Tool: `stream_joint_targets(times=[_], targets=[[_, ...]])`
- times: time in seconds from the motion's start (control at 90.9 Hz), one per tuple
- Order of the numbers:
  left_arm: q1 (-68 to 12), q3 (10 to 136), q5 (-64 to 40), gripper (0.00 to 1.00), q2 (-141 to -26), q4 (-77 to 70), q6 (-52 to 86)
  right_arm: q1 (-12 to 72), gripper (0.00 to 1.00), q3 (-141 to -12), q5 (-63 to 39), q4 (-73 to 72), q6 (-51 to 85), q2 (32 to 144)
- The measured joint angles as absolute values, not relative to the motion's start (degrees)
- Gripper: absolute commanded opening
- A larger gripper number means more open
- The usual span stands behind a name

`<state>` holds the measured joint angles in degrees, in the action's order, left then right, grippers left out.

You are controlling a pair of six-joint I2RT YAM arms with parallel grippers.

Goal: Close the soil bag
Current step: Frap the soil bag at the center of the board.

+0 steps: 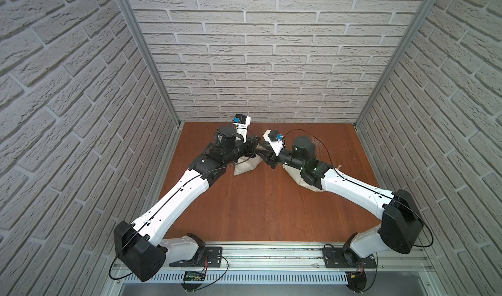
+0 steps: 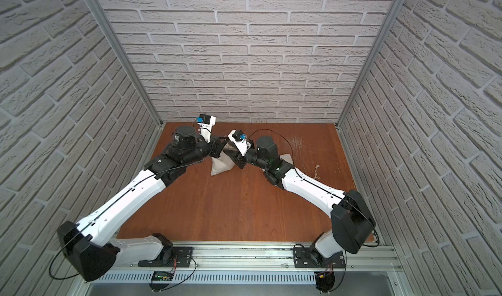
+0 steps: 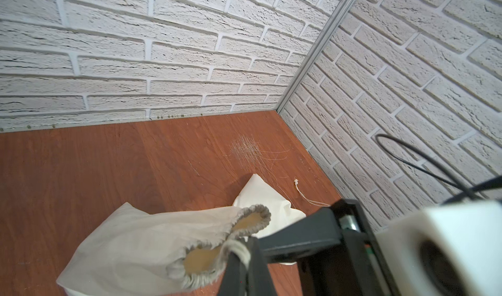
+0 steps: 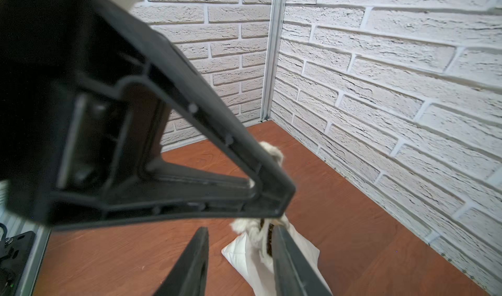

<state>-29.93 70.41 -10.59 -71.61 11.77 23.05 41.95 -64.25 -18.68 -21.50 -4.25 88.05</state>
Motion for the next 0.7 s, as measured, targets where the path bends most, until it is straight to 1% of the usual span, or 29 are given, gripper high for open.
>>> stream_joint_targets(times=[0.143,0.385,0.451,0.55,0.704], targets=[[-29.89,70.41,-11.07,0.00,-71.44,11.88,23.53,41.95,0.34,-66.37,-18.63,-23.18,-2.98,91.02],[-29.26,70.43,-11.42,0.00,-70.57,12.03,24.16,41.80,0.17,-69.14,-18.24,-23.55,-2.07,93.14],[-28.40,71.50,-12.25,0.00,-70.04,13.19,25.10,41.34,0.14,-70.61,-16.60,-22.37,-1.89,94.76],[-26.22,75.35,-13.61,0.00,-69.52,16.99,26.55,39.24,0.13,-71.64,-14.22,-22.70,-1.80,97.84],[-23.09,85.38,-14.55,0.00,-69.54,26.89,27.55,36.45,0.18,-72.58,-10.79,-22.65,-1.10,100.31]])
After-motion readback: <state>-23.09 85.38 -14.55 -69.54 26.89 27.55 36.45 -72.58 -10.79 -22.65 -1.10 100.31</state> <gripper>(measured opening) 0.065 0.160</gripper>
